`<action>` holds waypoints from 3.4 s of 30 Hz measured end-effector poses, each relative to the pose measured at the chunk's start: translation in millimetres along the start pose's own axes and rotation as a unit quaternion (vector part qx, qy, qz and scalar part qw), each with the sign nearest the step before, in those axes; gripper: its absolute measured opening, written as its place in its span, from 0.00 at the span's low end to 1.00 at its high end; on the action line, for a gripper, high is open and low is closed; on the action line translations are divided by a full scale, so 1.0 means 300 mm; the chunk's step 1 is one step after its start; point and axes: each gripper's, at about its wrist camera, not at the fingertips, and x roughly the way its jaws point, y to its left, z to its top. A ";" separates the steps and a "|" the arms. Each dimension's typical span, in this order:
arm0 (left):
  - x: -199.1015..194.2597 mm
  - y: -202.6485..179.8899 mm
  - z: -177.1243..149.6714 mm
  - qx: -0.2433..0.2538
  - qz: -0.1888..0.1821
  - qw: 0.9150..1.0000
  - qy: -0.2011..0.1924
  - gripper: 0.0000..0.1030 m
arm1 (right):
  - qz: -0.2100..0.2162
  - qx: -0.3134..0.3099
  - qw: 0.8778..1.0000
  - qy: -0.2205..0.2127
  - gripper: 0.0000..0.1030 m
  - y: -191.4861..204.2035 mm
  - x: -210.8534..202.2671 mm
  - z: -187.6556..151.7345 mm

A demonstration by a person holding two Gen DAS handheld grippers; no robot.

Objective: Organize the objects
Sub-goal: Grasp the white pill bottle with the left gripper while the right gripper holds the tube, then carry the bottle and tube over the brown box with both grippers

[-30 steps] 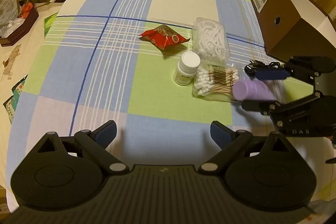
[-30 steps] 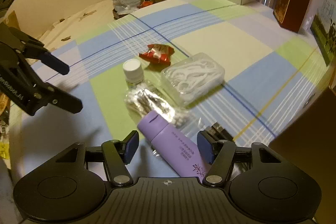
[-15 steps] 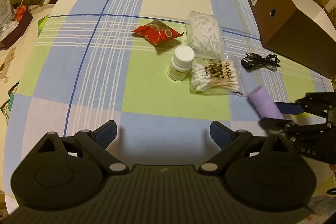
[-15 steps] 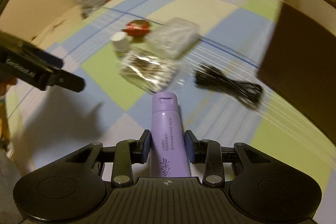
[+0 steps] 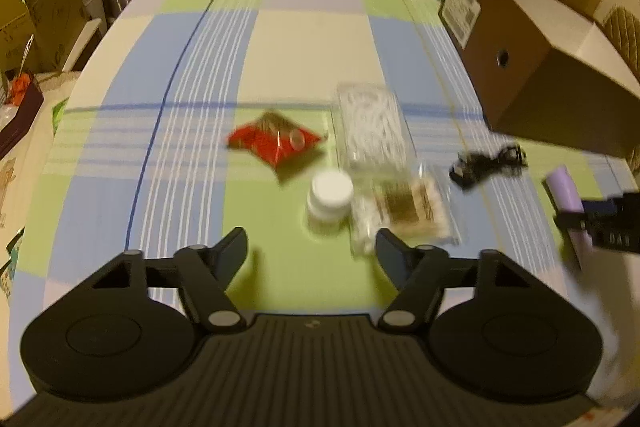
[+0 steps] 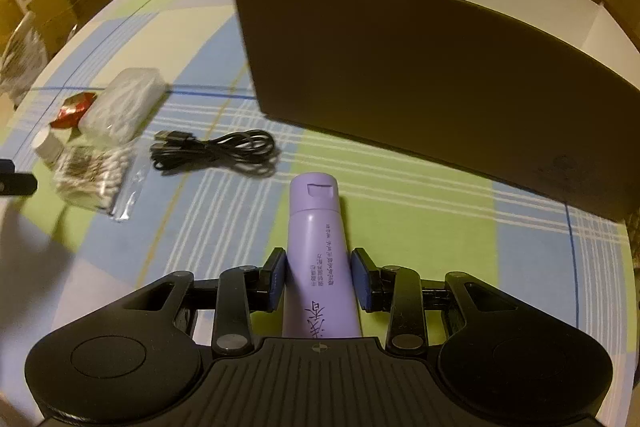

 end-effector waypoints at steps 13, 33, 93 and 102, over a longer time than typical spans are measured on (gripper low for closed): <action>0.069 -0.031 0.042 0.047 -0.011 0.999 -0.013 0.22 | -0.007 0.003 1.000 -0.005 0.31 0.009 0.004 -0.003; -0.029 0.005 -0.134 0.004 0.023 1.000 0.005 0.23 | -0.006 -0.019 1.000 -0.004 0.31 0.018 0.000 -0.011; -0.092 -0.844 0.484 0.163 -0.128 0.973 -0.104 0.22 | 0.048 0.096 0.972 -0.211 0.30 -0.475 -0.486 0.301; 0.071 -0.951 0.588 0.165 -0.138 0.975 -0.062 0.22 | 0.038 0.089 0.976 -0.196 0.30 -0.572 -0.373 0.408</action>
